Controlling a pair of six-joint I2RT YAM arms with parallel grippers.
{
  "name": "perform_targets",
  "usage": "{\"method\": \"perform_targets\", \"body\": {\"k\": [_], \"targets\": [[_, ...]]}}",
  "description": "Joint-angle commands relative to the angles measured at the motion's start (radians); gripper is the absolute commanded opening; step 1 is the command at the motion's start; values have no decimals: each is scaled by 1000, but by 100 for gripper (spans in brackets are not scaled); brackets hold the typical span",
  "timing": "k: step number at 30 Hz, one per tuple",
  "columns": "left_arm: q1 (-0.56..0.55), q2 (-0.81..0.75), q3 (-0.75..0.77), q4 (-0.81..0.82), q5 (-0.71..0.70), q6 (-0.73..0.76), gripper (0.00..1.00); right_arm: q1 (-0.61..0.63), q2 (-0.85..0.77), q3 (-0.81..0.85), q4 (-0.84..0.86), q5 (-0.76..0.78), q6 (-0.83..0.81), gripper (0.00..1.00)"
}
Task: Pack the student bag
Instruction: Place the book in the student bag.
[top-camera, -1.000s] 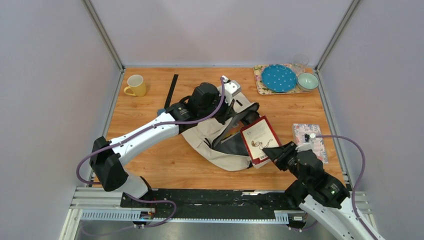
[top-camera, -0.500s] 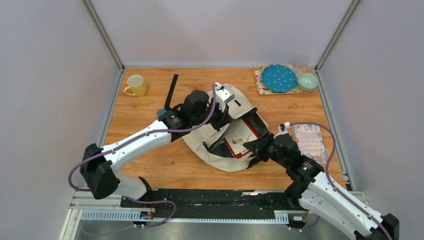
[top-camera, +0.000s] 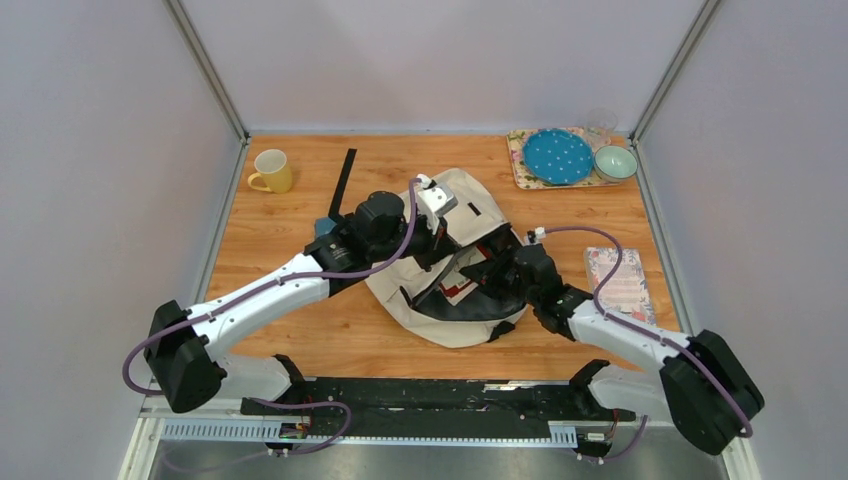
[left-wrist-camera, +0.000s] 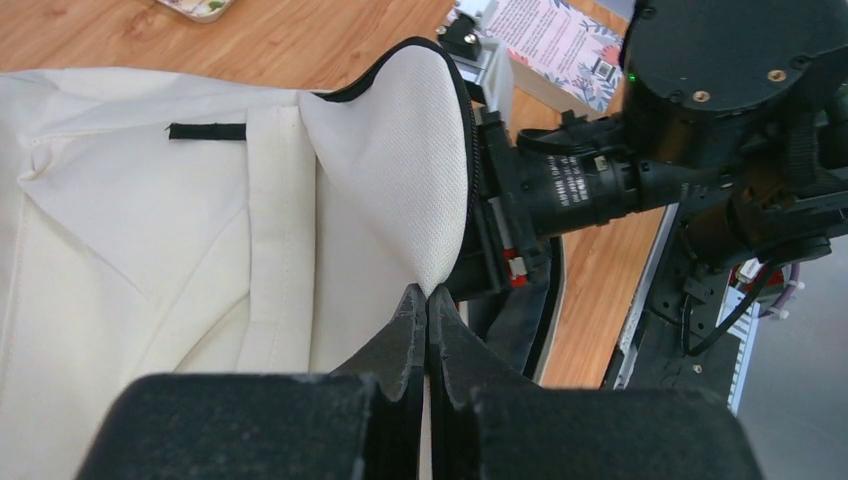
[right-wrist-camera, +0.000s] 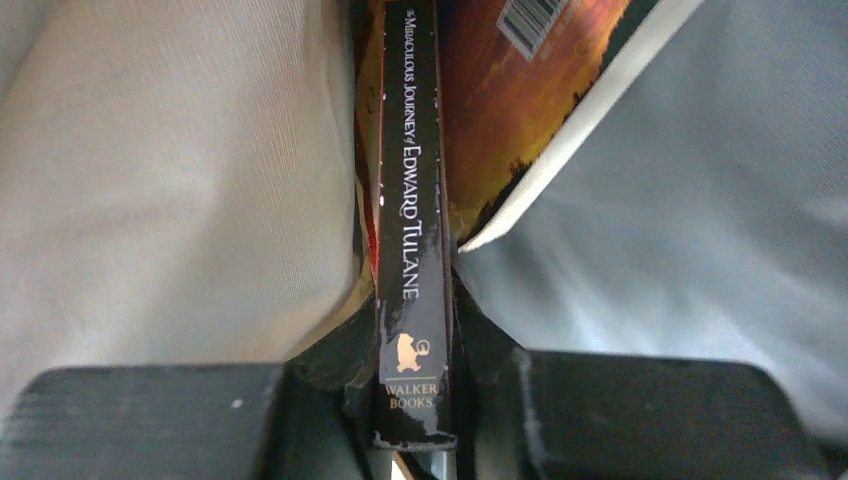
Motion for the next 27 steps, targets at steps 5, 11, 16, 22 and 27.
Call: {"method": "perform_targets", "body": {"k": [5, 11, 16, 22, 27], "targets": [[-1, -41, -20, 103, 28, -39, 0, 12, 293, 68, 332, 147, 40, 18], [-3, -32, -29, 110, 19, -45, 0, 19, 482, 108, 438, 143, 35, 44], [-1, -31, -40, 96, 11, -39, 0, 19, 441, 80, 354, 108, -63, 69], [-1, -38, -63, 105, 11, -40, 0, 19, 233, 24, 88, 141, -152, 75], [-1, -38, -69, 110, 6, -43, 0, 28, 151, -13, 28, 134, -154, 72]]}}
